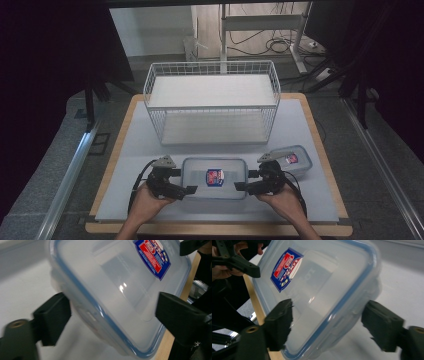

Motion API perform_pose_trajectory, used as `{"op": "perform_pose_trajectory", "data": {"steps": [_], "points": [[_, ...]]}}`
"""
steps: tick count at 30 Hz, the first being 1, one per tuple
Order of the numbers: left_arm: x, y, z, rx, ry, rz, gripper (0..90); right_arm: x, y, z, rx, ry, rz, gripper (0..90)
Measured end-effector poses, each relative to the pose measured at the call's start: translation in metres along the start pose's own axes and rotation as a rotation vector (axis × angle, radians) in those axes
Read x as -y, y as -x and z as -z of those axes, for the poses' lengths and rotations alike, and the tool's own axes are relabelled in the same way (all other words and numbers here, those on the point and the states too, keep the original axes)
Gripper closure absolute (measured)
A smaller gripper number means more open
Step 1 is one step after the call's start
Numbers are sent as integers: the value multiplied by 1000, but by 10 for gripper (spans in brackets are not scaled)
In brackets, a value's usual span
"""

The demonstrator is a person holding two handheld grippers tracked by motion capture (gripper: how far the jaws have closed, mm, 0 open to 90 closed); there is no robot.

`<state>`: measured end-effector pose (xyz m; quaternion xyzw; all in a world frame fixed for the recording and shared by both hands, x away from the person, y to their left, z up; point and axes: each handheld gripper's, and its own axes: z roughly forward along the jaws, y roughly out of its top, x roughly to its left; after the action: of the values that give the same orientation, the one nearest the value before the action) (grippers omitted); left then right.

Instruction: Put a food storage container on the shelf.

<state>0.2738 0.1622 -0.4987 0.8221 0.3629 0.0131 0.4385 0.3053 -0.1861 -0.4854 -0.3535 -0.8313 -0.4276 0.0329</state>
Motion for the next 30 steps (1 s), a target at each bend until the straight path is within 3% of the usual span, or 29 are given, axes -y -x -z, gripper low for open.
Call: {"op": "perform_pose_trajectory", "data": {"steps": [8, 14, 16, 21, 27, 30], "points": [[13, 4, 14, 8, 76, 34, 349, 11, -6, 12, -13, 45, -2, 409], [17, 5, 17, 16, 101, 50, 388, 14, -6, 12, -26, 54, -26, 421], [19, 6, 18, 16, 102, 52, 404, 14, -4, 10, -43, 48, -35, 389], [20, 6, 19, 16, 96, 51, 408, 15, -3, 10, -53, 52, -36, 415], [24, 4, 20, 38, 109, 69, 431, 15, -4, 12, -53, 53, -46, 444], [25, 1, 19, 66, 97, 100, 406, 16, -4, 13, -57, 57, -49, 446]]}}
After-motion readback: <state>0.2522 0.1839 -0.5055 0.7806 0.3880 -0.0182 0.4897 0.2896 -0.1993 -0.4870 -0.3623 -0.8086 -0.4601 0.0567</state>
